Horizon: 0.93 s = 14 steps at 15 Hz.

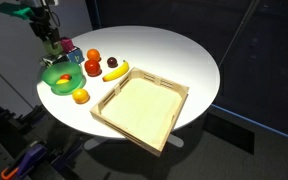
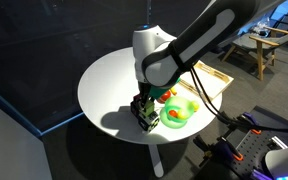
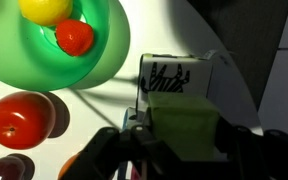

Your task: Put the smaller yellow plastic fruit in the bowl and then put the yellow block in the crate

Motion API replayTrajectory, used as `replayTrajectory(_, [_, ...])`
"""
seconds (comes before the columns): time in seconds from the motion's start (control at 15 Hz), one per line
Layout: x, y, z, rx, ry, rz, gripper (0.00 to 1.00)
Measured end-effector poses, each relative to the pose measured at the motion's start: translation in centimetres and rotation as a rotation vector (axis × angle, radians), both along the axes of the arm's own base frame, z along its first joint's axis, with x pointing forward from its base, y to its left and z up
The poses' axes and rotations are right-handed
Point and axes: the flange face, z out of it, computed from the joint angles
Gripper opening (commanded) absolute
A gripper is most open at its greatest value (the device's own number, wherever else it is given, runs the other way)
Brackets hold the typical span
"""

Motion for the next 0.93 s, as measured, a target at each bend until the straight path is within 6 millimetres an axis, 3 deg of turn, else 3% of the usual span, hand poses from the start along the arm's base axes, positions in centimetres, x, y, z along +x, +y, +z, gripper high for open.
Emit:
replayTrajectory(0.53, [0.2,-2.0,3.7,-0.017,0.009,-0.022,0.28])
replayTrajectory(0.93, [0.2,-5.9,5.5,-0.026,-0.009,-0.081,0.28])
